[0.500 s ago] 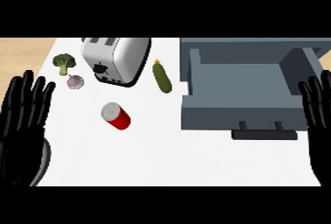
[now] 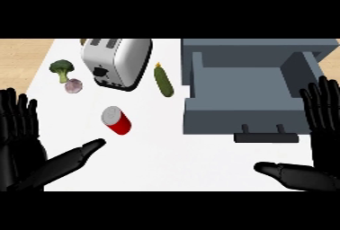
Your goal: Pick up the can, place it into the drawer and close the drawer
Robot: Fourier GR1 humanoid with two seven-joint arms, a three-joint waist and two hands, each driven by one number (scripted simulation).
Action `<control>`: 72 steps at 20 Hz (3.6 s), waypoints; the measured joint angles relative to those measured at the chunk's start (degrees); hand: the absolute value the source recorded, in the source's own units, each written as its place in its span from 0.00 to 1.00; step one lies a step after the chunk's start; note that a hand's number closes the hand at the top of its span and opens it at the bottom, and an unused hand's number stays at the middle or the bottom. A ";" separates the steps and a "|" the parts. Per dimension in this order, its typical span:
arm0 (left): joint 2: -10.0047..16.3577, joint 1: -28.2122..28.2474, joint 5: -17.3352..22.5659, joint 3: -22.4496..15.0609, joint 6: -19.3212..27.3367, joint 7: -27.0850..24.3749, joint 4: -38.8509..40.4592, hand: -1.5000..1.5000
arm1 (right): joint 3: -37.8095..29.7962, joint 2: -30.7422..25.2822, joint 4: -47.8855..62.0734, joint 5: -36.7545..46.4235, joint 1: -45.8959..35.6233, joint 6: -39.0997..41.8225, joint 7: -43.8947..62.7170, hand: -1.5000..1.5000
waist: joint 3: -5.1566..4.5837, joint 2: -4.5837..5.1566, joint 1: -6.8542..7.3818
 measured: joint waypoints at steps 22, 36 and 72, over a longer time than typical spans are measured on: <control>-0.30 -6.46 -16.98 -15.64 25.30 20.80 9.06 0.00 | -4.21 -0.28 -2.26 -2.04 4.96 1.62 4.05 0.00 | -0.19 -0.33 -0.31; -0.38 -7.26 0.15 -17.69 35.02 1.41 28.70 0.00 | -7.00 -0.77 -5.36 -3.72 7.25 3.98 4.40 0.00 | -0.22 -0.30 -0.44; 0.22 -20.80 45.85 2.07 16.81 -51.25 77.12 0.00 | -13.49 -0.76 -10.52 -6.58 6.62 8.13 10.23 0.00 | -0.23 -0.30 -0.41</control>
